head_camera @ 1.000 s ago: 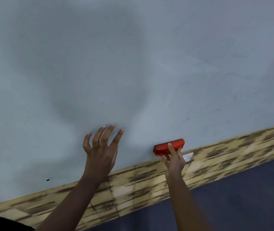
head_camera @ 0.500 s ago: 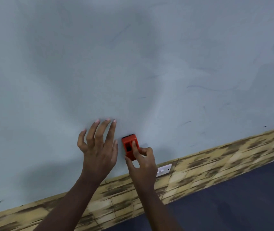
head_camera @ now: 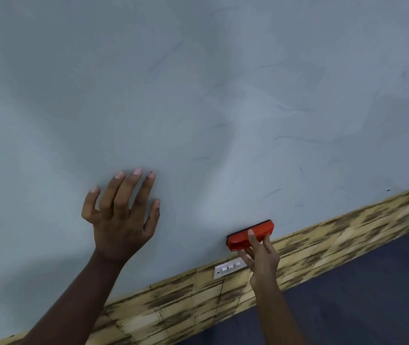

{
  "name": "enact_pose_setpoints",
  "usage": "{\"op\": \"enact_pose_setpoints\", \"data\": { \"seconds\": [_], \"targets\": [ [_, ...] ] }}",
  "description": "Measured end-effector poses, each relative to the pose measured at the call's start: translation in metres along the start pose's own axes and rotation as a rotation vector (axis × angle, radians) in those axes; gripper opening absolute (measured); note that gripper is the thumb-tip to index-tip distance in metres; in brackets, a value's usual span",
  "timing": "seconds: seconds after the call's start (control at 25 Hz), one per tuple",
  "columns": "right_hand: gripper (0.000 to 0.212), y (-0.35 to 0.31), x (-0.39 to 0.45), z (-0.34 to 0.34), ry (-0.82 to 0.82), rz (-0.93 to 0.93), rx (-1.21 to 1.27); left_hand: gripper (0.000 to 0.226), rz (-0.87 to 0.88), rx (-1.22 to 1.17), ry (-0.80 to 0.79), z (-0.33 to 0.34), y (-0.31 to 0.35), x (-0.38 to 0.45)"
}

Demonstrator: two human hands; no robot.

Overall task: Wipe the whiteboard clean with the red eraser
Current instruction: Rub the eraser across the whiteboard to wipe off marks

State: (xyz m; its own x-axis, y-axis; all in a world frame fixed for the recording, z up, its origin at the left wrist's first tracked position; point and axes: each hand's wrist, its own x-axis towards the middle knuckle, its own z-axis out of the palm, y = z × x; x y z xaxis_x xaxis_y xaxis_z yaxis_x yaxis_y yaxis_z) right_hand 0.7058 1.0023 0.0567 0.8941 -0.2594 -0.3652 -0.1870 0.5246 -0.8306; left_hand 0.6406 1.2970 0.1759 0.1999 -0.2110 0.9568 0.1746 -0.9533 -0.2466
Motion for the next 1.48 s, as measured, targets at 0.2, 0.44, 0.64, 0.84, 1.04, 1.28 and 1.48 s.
{"op": "enact_pose_setpoints", "data": {
  "seconds": [0.2, 0.44, 0.64, 0.84, 1.04, 1.28, 1.48],
  "targets": [
    [0.028, -0.029, -0.031, 0.045, 0.012, -0.401, -0.163, 0.070, 0.013, -0.009, 0.018, 0.002, 0.001, -0.004],
    [0.071, 0.048, -0.084, 0.079, -0.205, -1.097, -0.808, 0.069, 0.023, -0.037, 0.006, 0.004, -0.002, -0.004],
    [0.072, 0.078, -0.064, 0.051, -0.278, -1.167, -0.971, 0.068, 0.035, -0.046, 0.003, 0.002, 0.000, -0.004],
    [0.093, 0.072, -0.035, 0.007, -0.217, -1.029, -0.997, 0.064, -0.003, -0.106, -0.064, -0.007, -0.001, -0.009],
    [0.068, -0.019, -0.012, 0.026, -0.115, -1.104, -0.694, 0.065, -0.028, -0.087, -0.148, -0.013, 0.002, -0.016],
    [0.048, -0.077, -0.004, 0.060, -0.313, -1.485, -0.745, 0.062, -0.249, -0.040, -0.160, -0.017, 0.045, -0.007],
    [0.038, -0.055, 0.013, 0.042, -0.517, -1.640, -0.918, 0.058, -0.293, 0.006, -0.236, -0.035, 0.051, 0.010]
  ]
}}
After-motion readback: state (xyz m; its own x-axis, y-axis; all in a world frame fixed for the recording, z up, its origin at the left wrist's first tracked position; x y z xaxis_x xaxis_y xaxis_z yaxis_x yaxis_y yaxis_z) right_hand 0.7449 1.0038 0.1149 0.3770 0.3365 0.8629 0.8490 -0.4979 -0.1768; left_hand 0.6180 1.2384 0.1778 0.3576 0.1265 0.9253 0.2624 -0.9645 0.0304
